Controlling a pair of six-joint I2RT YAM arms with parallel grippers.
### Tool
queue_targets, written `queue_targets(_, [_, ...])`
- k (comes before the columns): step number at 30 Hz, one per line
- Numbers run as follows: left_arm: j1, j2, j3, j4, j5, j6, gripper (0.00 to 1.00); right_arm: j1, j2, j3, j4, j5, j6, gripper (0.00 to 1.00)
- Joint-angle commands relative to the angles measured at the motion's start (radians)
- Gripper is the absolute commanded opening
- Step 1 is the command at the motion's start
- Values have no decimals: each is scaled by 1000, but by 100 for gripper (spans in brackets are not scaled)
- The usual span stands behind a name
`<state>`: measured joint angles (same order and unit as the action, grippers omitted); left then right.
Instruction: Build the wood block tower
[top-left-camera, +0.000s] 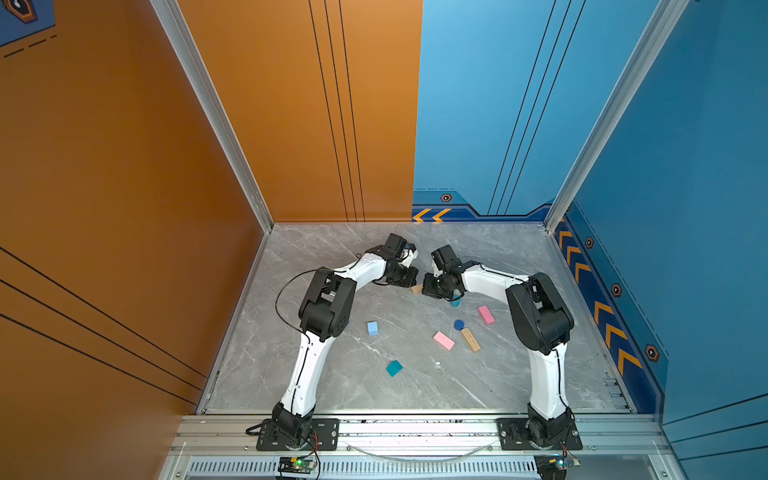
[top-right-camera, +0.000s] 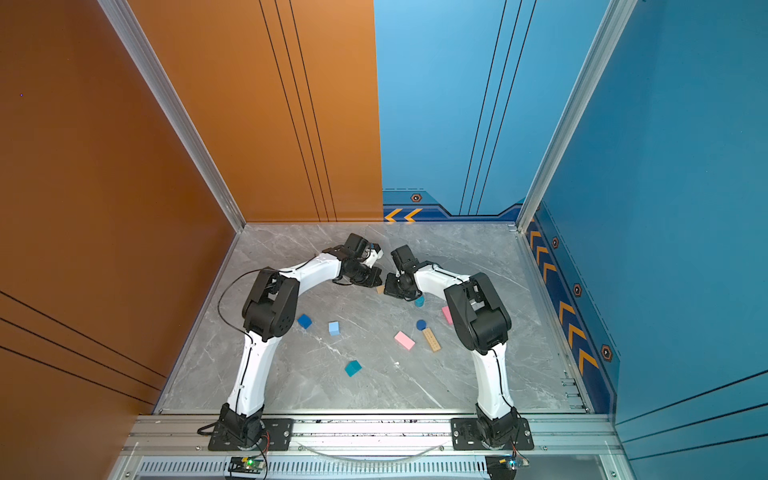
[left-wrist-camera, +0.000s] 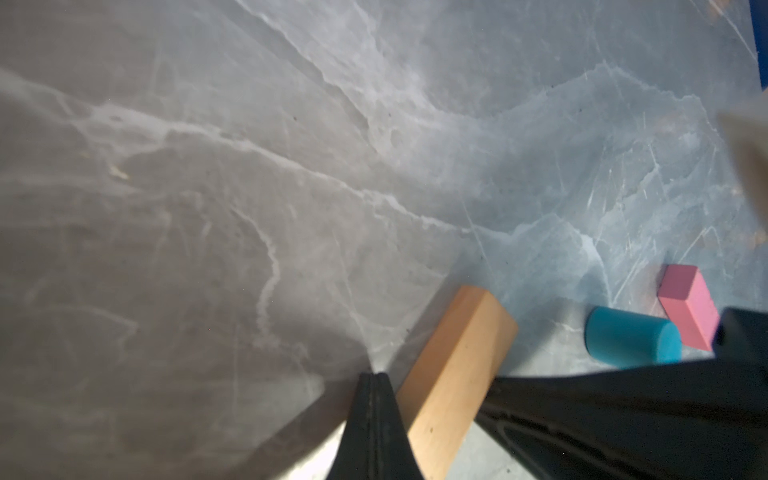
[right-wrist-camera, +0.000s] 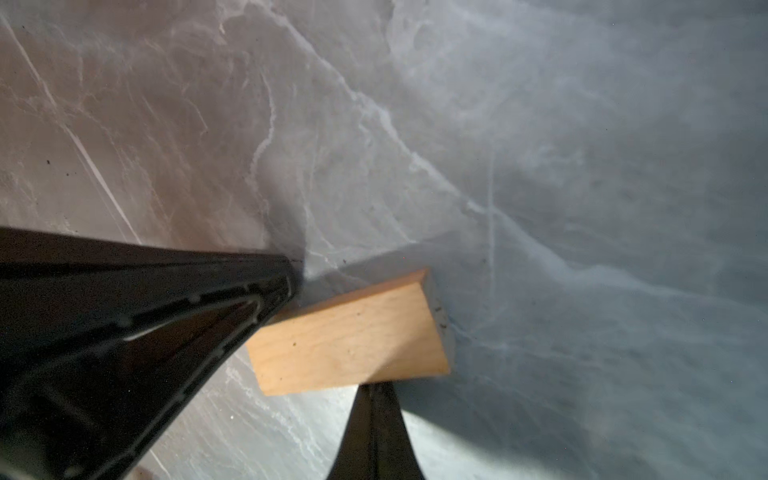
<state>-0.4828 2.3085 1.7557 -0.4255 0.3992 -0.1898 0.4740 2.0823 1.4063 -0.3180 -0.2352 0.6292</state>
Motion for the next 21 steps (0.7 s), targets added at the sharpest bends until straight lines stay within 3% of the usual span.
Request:
queue_targets(1, [-20,-17,-58,-71,11,-9,0,-13,27,5,-43,31,0,0])
queue_targets(21, [-49,-105,-184,-70,-5,-33,0,-14,75,87,-119,42,-39,0])
